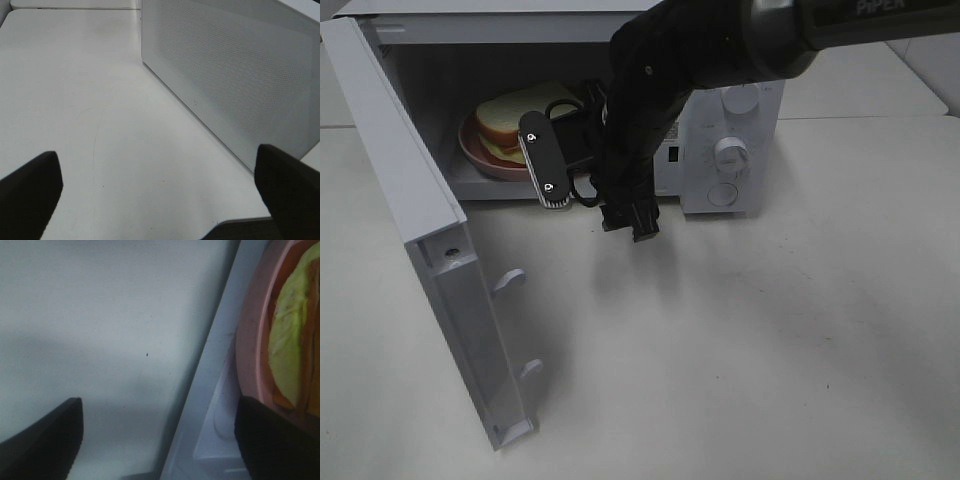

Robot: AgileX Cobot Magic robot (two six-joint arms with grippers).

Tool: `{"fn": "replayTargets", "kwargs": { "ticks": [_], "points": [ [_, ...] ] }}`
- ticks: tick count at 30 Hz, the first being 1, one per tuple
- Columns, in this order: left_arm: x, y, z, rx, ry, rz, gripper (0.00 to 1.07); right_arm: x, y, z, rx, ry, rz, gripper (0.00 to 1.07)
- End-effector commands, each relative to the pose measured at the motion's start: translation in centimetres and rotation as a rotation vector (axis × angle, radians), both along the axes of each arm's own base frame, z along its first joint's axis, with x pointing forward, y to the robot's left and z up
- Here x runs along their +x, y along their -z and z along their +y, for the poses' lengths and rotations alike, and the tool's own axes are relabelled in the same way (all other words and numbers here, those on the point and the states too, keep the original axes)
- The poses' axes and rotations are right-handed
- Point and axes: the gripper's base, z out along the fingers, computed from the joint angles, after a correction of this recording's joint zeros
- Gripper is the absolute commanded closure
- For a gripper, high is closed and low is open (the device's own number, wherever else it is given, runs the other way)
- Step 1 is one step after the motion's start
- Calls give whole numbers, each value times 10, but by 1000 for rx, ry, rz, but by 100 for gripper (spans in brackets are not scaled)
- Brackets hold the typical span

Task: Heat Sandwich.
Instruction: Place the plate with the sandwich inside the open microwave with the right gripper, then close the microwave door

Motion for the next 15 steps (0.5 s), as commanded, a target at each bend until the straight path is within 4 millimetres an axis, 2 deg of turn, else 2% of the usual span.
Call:
{"fn": "replayTargets", "kwargs": {
  "ticks": [1,9,15],
  "points": [
    [-2,0,0,-5,4,-24,9,-14,-13,-11,4,-6,-6,31],
    [-2,0,0,-5,4,-24,9,-36,-23,-29,3,12,14,31],
    [-2,0,0,-5,4,-24,9,-61,-34,-50,67,161,61,31]
  ]
}}
